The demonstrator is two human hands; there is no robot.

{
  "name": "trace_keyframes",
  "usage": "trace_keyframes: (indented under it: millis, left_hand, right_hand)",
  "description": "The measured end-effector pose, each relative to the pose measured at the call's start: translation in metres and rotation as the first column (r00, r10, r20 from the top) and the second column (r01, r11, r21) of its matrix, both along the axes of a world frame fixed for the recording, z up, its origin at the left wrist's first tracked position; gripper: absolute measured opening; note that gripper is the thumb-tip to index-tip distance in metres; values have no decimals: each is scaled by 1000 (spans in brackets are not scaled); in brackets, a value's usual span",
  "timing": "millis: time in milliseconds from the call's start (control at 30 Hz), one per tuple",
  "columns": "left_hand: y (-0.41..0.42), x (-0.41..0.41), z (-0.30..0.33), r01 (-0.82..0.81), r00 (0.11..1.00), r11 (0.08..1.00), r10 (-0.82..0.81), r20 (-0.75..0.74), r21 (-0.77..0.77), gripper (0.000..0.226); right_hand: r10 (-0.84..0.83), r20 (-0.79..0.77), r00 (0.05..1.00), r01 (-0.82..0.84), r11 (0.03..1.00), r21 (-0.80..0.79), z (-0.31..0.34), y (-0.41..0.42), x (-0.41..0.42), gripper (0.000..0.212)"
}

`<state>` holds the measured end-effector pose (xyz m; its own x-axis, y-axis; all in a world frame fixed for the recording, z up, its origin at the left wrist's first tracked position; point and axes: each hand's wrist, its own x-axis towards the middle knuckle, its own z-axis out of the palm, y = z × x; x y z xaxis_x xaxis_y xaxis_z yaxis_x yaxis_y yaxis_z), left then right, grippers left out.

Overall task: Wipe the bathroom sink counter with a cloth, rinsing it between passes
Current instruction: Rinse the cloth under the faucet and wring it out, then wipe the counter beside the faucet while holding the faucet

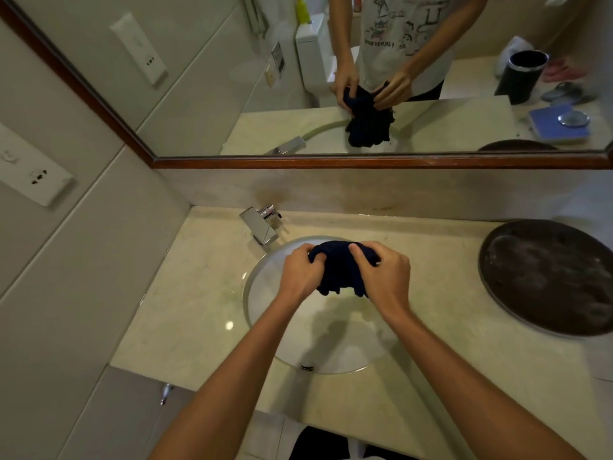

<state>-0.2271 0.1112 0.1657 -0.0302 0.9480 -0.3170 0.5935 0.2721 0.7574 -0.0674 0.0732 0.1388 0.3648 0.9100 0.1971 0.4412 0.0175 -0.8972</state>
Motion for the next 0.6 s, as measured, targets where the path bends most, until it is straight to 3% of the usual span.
trace_keyframes:
  millis: [67, 133, 233, 300, 400, 500, 567, 600]
  left_hand:
    - [-2, 11, 0, -86, 985, 996, 89, 149, -26, 20]
    - [-4, 13, 3, -127, 965, 989, 142, 221, -82, 29]
    - [-8, -8, -4, -104, 958, 991, 123, 260, -88, 33]
    - [-9, -29, -5, -39, 967, 998, 51, 249, -51, 25]
    - [-10, -59, 2, 110, 963, 988, -79, 258, -106, 21]
    - [-9, -89, 9, 118, 914, 980, -45, 404, -158, 33]
    - [-3, -107, 9, 20, 877, 980, 77, 474, -196, 47]
    - [-1, -111, 9, -38, 876, 978, 132, 463, -207, 57]
  right_hand:
    - [31, 70, 997, -33, 999, 28, -5, -15, -23, 16]
    - [163, 99, 982, -163, 987, -5, -13, -26, -37, 32]
    - [405, -183, 896, -419, 907, -45, -16, -30, -30, 37]
    - [396, -356, 846, -449, 890, -76, -19, -24, -13, 32]
    - [388, -233, 892, -426, 893, -146, -31, -5, 14, 45]
    - [539, -348, 767, -638, 694, -333, -33, 9, 14, 65]
    - [569, -467, 677, -735, 560, -383, -35, 13, -1, 45]
    - [556, -491, 670, -740, 547, -391, -35, 13, -8, 36]
